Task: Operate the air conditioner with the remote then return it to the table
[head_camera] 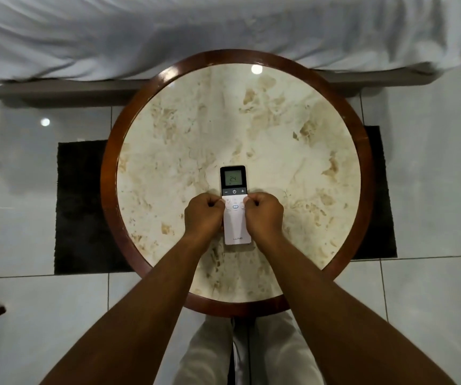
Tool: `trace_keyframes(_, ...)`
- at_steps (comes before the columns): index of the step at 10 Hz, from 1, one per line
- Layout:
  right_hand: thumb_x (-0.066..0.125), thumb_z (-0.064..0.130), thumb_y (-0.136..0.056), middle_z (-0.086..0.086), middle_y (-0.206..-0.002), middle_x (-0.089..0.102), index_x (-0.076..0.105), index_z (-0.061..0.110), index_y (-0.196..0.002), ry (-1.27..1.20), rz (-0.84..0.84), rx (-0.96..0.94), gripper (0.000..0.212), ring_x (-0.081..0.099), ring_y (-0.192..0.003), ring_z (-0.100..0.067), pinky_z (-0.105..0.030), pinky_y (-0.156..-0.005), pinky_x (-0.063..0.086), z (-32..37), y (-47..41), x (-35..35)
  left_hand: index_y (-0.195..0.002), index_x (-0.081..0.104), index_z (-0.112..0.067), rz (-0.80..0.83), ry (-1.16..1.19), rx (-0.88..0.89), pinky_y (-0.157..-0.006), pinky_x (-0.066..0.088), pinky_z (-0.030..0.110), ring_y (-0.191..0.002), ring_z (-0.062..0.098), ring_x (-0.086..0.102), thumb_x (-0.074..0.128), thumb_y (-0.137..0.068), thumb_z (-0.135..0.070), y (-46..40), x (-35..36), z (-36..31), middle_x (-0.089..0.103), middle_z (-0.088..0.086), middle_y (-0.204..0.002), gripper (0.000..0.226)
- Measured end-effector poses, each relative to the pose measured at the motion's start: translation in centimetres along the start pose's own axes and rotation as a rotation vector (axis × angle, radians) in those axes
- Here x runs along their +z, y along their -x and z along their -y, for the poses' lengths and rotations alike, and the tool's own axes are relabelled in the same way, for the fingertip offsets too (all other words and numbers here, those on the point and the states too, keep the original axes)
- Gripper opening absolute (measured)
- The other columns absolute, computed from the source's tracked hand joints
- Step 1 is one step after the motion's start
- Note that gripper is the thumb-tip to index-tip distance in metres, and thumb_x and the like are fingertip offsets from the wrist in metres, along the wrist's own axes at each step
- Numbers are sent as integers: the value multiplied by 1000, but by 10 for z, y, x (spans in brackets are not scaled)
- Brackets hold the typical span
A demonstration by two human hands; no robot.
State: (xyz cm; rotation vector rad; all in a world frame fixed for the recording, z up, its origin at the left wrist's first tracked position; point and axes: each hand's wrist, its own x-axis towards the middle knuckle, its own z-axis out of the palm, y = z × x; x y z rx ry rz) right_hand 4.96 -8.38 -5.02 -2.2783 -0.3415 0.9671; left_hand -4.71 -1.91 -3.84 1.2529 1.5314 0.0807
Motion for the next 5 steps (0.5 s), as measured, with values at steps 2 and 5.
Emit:
trace_keyframes(2,54,16,-93,-12,-100,73,76,6,-94,52,-64,-18,24,67,-87,-25,-26,-70,46,1,3,3,-76,66,-15,-17,-46,40,-69,59,48,-74,28,68,57,-88,-18,-3,1,5,71,4,-80,15)
trace_keyframes(5,56,15,-92,-16,-96,69,70,0,-92,78,16,-42,21,63,-87,-28,-33,-75,48,17,15,-24,-108,66,-14,-7,-316,173,-80,49,32,-95,21,63,55,-94,-30,18,-16,-8,70,5,-108,24)
